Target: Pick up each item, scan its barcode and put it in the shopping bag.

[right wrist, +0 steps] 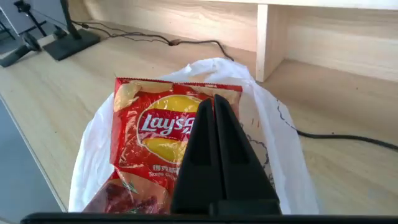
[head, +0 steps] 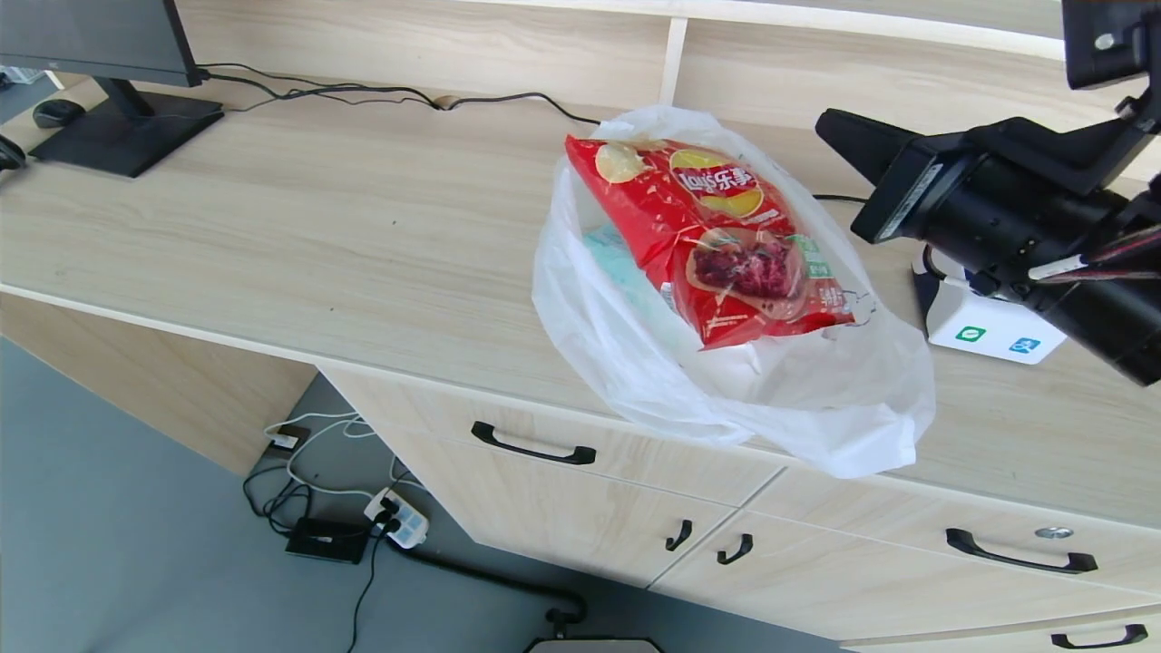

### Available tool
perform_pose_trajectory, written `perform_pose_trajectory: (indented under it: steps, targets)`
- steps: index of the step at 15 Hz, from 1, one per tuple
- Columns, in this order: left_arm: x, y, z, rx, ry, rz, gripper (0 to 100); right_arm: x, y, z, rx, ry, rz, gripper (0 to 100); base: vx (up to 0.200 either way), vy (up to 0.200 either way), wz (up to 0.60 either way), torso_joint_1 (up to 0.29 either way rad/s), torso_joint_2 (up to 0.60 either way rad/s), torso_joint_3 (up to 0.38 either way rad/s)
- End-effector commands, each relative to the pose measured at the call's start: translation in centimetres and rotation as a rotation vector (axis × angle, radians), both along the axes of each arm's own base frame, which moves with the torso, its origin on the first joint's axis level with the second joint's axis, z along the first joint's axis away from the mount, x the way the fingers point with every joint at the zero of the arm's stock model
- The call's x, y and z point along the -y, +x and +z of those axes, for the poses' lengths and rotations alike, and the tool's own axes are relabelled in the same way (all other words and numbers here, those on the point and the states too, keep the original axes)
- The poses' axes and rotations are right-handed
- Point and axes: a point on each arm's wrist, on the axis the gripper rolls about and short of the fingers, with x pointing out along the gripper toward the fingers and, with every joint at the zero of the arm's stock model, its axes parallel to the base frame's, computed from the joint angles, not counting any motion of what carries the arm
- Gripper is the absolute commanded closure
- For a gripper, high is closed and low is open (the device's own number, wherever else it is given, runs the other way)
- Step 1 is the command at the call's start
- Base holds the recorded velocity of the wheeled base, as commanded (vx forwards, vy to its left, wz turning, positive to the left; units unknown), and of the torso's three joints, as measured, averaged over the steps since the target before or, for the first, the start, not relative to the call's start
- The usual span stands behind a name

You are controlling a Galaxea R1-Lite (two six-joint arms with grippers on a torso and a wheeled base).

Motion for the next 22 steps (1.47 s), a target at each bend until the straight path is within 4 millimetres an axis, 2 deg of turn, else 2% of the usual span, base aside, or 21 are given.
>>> perform_pose_trajectory:
  steps: [1,3,5,6,9,10,12,15,17,20,22]
  targets:
    - [0.0,0.0,0.0,-0.001,0.000,0.001,0,1.6,-3.0,1.6,0.073,0.015,-0.004,100,0.000,0.000,0.00,0.000,0.00,0.000]
    - [0.0,0.0,0.0,-0.001,0.000,-0.001,0,3.1,-5.7,0.8,0.073,-0.003,-0.010,100,0.000,0.000,0.00,0.000,0.00,0.000]
    - [0.0,0.0,0.0,-0.001,0.000,-0.001,0,4.7,-8.7,-2.3,0.036,-0.077,-0.017,100,0.000,0.000,0.00,0.000,0.00,0.000]
    - [0.0,0.0,0.0,-0.001,0.001,-0.001,0,6.1,-11.1,-5.1,0.000,-0.117,-0.035,100,0.000,0.000,0.00,0.000,0.00,0.000]
    - [0.0,0.0,0.0,-0.001,0.004,-0.001,0,8.8,-16.3,-10.8,-0.077,-0.150,-0.059,100,0.000,0.000,0.00,0.000,0.00,0.000]
    - [0.0,0.0,0.0,-0.001,0.004,-0.001,0,9.5,-17.6,-12.0,-0.094,-0.168,-0.058,100,0.000,0.000,0.00,0.000,0.00,0.000]
    - [0.0,0.0,0.0,0.000,0.004,-0.001,0,10.8,-19.0,-12.1,-0.128,-0.167,-0.123,100,0.000,0.000,0.00,0.000,0.00,0.000]
    - [0.0,0.0,0.0,0.000,0.004,-0.002,0,13.2,-21.8,-15.1,-0.281,-0.102,-0.268,100,0.000,0.000,0.00,0.000,0.00,0.000]
    - [0.0,0.0,0.0,0.000,0.006,-0.002,0,13.9,-23.1,-15.6,-0.352,-0.089,-0.402,100,0.000,0.000,0.00,0.000,0.00,0.000]
    - [0.0,0.0,0.0,-0.001,0.014,-0.002,0,14.0,-23.6,-16.0,-0.396,-0.026,-0.654,100,0.000,0.000,0.00,0.000,0.00,0.000]
    - [0.0,0.0,0.0,-0.001,0.009,-0.002,0,13.8,-24.5,-17.2,-0.446,0.039,-0.750,100,0.000,0.000,0.00,0.000,0.00,0.000]
